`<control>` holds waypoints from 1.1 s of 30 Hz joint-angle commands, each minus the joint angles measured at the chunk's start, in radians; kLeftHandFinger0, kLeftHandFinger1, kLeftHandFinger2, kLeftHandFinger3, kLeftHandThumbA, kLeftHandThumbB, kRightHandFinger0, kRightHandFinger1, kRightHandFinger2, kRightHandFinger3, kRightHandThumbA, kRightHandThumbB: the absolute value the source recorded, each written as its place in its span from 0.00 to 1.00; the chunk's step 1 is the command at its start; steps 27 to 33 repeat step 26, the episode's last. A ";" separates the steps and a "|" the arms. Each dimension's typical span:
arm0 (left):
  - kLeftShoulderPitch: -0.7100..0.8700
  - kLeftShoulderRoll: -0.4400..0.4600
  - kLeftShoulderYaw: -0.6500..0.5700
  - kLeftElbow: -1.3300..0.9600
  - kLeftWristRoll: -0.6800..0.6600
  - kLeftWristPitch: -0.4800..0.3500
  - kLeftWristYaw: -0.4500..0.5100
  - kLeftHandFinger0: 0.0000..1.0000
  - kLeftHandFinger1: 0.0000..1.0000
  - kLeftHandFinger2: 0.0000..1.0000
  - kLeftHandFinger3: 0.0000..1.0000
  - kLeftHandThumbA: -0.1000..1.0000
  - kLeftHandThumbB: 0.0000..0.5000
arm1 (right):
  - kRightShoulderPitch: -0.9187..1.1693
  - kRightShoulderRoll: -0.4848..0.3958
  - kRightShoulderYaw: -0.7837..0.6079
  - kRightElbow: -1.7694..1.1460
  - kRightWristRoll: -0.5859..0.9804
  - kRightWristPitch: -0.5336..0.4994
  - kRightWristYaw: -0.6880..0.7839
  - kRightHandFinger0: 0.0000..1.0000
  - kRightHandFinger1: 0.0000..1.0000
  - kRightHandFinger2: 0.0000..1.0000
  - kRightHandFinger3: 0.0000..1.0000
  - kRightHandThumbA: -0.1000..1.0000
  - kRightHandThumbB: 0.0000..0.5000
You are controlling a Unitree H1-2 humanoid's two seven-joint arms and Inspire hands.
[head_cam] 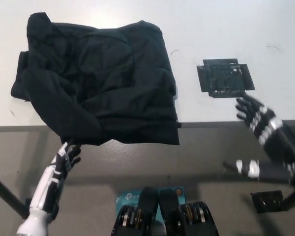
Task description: The robot grabs the right edges of the black jacket on the table, and folds it in half
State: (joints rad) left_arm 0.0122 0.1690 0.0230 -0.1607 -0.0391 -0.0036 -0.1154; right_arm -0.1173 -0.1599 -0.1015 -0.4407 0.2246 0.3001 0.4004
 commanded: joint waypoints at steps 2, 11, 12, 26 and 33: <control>-0.037 -0.007 0.018 -0.015 -0.038 -0.033 0.002 1.00 1.00 1.00 1.00 1.00 0.40 | 0.058 0.079 -0.017 0.042 0.030 -0.192 -0.057 1.00 1.00 1.00 1.00 1.00 0.52; -0.015 0.000 0.014 -0.035 -0.040 -0.027 -0.003 1.00 1.00 1.00 1.00 1.00 0.46 | 0.081 0.090 -0.009 0.303 -0.010 -0.340 -0.051 1.00 1.00 1.00 1.00 1.00 0.38; -0.014 -0.002 0.014 -0.033 -0.041 -0.031 -0.003 1.00 1.00 1.00 1.00 1.00 0.45 | 0.082 0.086 -0.008 0.311 -0.010 -0.345 -0.051 1.00 1.00 1.00 1.00 1.00 0.38; 0.055 -0.001 0.000 -0.037 -0.038 -0.035 -0.009 1.00 1.00 1.00 1.00 1.00 0.42 | 0.154 0.073 0.012 0.359 -0.004 -0.377 -0.054 1.00 1.00 1.00 1.00 1.00 0.36; 0.055 -0.001 0.000 -0.037 -0.038 -0.035 -0.009 1.00 1.00 1.00 1.00 1.00 0.42 | 0.154 0.073 0.012 0.359 -0.004 -0.377 -0.054 1.00 1.00 1.00 1.00 1.00 0.36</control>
